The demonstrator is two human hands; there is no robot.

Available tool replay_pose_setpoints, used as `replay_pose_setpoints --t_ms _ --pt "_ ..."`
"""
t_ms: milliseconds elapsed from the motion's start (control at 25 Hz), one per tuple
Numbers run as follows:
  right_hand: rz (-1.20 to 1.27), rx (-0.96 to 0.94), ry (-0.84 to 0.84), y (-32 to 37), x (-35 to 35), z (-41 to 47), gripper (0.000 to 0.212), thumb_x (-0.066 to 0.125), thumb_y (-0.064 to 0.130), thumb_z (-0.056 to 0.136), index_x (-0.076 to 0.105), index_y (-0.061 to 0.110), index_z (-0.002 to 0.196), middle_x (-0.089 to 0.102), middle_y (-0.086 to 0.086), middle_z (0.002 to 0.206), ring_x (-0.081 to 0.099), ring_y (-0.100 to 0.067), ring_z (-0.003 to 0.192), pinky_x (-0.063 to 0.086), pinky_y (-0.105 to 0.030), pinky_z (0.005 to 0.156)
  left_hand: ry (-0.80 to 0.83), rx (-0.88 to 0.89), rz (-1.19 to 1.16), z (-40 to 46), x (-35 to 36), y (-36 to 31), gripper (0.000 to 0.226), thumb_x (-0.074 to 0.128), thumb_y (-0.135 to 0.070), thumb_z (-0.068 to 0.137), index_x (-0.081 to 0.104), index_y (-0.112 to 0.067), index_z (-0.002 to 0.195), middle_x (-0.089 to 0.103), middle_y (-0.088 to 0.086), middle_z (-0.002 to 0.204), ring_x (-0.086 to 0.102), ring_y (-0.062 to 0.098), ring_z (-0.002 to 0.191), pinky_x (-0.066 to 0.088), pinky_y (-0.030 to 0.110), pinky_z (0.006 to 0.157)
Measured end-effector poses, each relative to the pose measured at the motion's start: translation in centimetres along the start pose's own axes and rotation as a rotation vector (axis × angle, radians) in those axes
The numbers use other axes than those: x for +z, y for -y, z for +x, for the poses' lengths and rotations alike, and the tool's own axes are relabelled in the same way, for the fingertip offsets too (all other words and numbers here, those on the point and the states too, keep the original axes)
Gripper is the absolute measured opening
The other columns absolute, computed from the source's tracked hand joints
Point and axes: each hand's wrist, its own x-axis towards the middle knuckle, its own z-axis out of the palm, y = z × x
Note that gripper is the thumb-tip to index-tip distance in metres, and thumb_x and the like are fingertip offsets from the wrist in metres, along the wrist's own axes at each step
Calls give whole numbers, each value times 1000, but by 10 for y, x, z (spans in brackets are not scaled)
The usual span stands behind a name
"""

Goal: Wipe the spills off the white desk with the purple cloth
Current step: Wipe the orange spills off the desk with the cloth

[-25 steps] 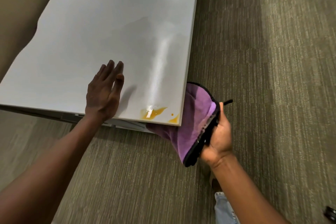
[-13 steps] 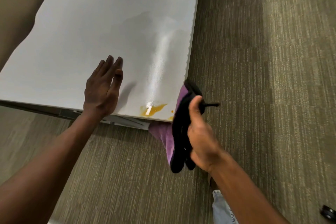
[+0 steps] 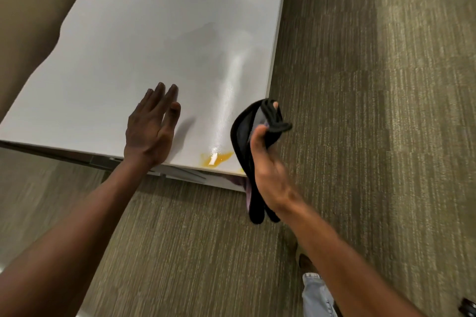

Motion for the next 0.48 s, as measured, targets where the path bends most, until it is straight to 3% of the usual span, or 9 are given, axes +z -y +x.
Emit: replay_pose_setpoints --t_ms 80,160,200,360,440,480 --pt "257 -30 106 -11 1 -16 107 12 95 73 7 37 163 11 14 170 12 -8 156 5 -47 127 3 3 -6 1 0 1 66 18 -68 100 35 -39 157 25 -8 169 14 11 157 18 44 127" --pt "530 -40 194 -14 -1 -22 105 12 90 79 17 28 163 24 6 169 20 -11 156 8 -49 129 -2 6 -12 1 0 1 67 18 -68 100 35 -39 157 25 -8 169 14 11 157 19 45 127" --pt "547 -63 203 -14 0 -23 103 13 89 80 19 28 163 24 6 169 20 -10 156 8 -48 129 -4 10 -11 1 0 2 67 17 -69 100 35 -39 157 25 -8 169 14 11 157 19 45 127" --pt "240 -92 14 -7 16 -12 90 8 91 78 25 50 156 -10 24 168 -1 8 152 7 -30 124 -8 12 -13 2 0 3 68 15 -70 100 35 -40 157 25 -8 169 14 10 157 19 45 126" --pt "70 -108 -113 -3 18 3 59 15 73 95 26 59 151 -19 20 168 4 25 140 19 -10 112 -12 11 -13 2 1 4 68 15 -70 100 35 -40 157 25 -8 169 14 10 157 19 43 127" --pt "20 -129 -162 -1 17 11 48 23 61 103 26 61 151 -20 21 167 1 28 137 21 -10 110 -13 9 -13 2 1 4 67 15 -70 100 35 -40 157 25 -8 169 14 10 157 19 43 127"
